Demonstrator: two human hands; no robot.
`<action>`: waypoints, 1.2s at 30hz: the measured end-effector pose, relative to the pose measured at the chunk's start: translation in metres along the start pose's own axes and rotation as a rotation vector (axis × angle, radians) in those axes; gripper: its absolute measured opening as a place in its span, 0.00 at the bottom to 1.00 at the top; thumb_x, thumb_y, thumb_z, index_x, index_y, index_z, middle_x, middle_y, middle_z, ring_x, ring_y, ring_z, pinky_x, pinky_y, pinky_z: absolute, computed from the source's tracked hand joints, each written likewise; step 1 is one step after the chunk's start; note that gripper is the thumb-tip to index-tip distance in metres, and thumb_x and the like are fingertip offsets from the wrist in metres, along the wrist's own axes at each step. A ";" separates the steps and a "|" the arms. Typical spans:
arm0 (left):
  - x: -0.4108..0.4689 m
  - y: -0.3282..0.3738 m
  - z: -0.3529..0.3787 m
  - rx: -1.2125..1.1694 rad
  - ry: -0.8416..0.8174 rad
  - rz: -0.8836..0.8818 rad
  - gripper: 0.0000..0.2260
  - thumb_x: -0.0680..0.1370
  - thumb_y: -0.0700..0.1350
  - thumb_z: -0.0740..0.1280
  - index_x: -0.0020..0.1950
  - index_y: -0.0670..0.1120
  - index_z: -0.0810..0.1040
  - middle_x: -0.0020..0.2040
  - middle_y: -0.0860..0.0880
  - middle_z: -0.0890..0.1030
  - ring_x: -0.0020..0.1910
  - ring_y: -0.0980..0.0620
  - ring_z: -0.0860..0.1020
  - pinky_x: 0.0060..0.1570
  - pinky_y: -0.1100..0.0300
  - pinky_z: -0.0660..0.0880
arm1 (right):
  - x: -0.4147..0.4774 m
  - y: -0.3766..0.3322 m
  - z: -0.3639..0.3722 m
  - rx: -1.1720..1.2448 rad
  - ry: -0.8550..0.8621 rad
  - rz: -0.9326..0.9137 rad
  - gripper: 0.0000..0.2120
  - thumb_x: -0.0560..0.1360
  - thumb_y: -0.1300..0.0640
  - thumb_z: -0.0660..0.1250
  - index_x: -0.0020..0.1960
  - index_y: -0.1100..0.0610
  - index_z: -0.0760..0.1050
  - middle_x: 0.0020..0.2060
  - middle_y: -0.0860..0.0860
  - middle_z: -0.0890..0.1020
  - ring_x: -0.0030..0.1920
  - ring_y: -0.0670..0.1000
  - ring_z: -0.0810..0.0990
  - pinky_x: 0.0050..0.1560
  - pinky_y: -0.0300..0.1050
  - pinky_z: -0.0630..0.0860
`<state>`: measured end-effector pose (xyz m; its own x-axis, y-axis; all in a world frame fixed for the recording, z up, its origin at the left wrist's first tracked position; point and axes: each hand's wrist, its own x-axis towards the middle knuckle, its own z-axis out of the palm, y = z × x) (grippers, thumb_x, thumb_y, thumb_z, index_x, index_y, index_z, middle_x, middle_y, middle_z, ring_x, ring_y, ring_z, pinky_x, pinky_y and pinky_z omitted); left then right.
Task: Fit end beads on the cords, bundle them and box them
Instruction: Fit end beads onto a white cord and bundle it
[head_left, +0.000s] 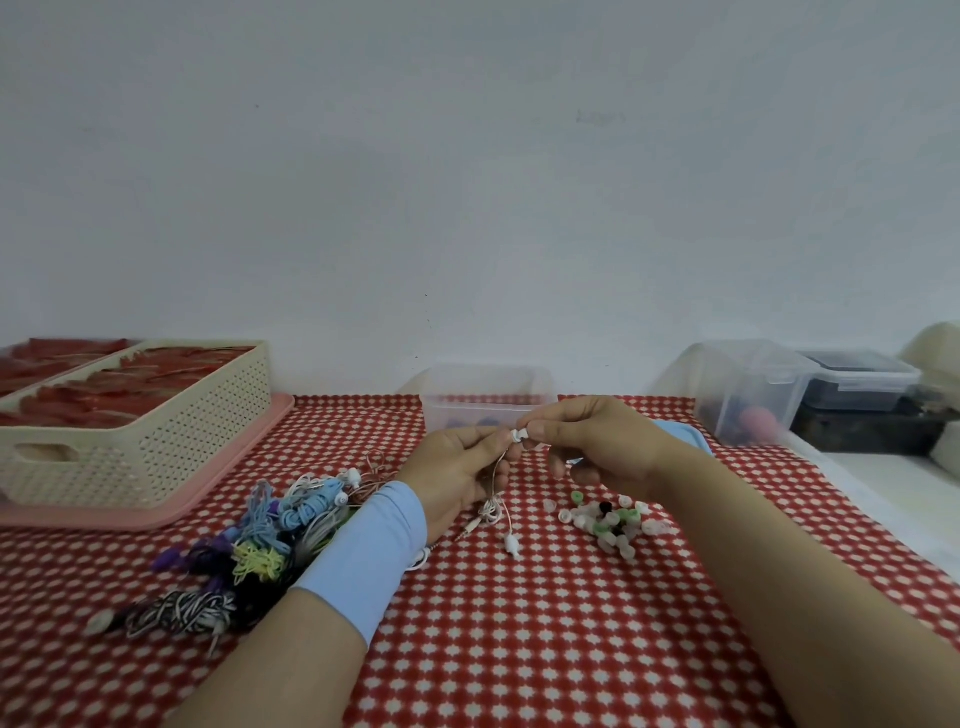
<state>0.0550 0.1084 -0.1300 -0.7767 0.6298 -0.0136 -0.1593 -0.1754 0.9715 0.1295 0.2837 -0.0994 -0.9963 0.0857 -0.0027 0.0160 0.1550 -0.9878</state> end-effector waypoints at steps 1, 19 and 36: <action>0.000 0.000 -0.001 0.006 -0.003 0.001 0.07 0.79 0.40 0.67 0.52 0.38 0.82 0.38 0.48 0.82 0.34 0.56 0.77 0.35 0.65 0.77 | 0.000 0.000 0.000 -0.005 0.005 0.000 0.07 0.79 0.61 0.69 0.52 0.61 0.86 0.44 0.54 0.85 0.31 0.49 0.76 0.24 0.37 0.64; -0.002 0.000 -0.001 0.017 -0.020 -0.025 0.06 0.80 0.38 0.66 0.49 0.38 0.82 0.36 0.48 0.81 0.32 0.57 0.76 0.35 0.65 0.77 | 0.003 0.005 0.006 0.130 -0.005 0.077 0.06 0.72 0.60 0.73 0.48 0.59 0.86 0.40 0.56 0.84 0.28 0.48 0.77 0.22 0.36 0.68; -0.004 0.003 -0.001 0.044 -0.067 -0.085 0.08 0.80 0.39 0.66 0.52 0.35 0.81 0.36 0.49 0.82 0.32 0.57 0.76 0.33 0.66 0.76 | -0.001 0.001 -0.001 0.068 -0.069 0.106 0.05 0.71 0.59 0.73 0.45 0.57 0.87 0.40 0.54 0.85 0.29 0.47 0.79 0.23 0.37 0.72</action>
<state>0.0570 0.1045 -0.1275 -0.7188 0.6903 -0.0820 -0.1949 -0.0869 0.9770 0.1309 0.2846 -0.1001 -0.9928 0.0300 -0.1155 0.1176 0.0817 -0.9897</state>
